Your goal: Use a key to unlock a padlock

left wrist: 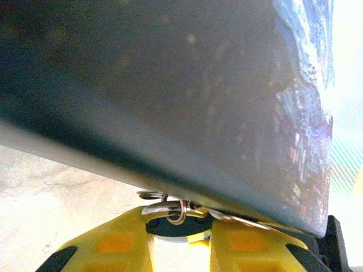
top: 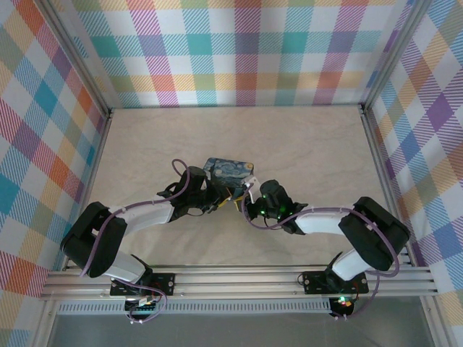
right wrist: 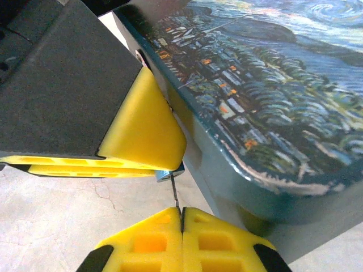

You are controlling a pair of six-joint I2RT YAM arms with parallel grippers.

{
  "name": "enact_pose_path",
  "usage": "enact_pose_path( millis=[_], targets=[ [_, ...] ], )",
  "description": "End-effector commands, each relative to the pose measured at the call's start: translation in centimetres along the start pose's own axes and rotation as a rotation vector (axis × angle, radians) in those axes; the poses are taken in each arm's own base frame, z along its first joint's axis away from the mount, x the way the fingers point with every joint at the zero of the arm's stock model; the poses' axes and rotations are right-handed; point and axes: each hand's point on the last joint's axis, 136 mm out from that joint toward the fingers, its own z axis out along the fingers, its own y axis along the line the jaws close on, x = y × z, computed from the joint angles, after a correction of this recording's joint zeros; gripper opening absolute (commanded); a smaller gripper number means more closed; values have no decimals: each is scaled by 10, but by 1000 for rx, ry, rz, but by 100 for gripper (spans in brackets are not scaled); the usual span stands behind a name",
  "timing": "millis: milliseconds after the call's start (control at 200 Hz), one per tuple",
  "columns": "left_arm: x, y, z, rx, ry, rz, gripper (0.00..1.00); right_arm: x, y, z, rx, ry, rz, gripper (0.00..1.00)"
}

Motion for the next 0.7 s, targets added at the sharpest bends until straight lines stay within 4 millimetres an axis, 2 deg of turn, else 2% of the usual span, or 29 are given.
enact_pose_path(
  millis=[0, 270, 290, 350, 695],
  targets=[
    [11, -26, -11, 76, 62, 56, 14, -11, 10, -5, -36, -56, 13, 0],
    [10, -25, -13, 67, 57, 53, 14, -11, 17, 0, -50, -60, 28, 0],
    [10, -25, -14, 66, 56, 53, 14, -17, 19, 0, -60, -86, 27, 0],
    [9, -24, -13, 62, 55, 51, 14, -19, 22, 1, -73, -95, 36, 0],
    [8, -23, -11, 57, 48, 47, 14, -24, 31, 4, -96, -105, 92, 0]
  ],
)
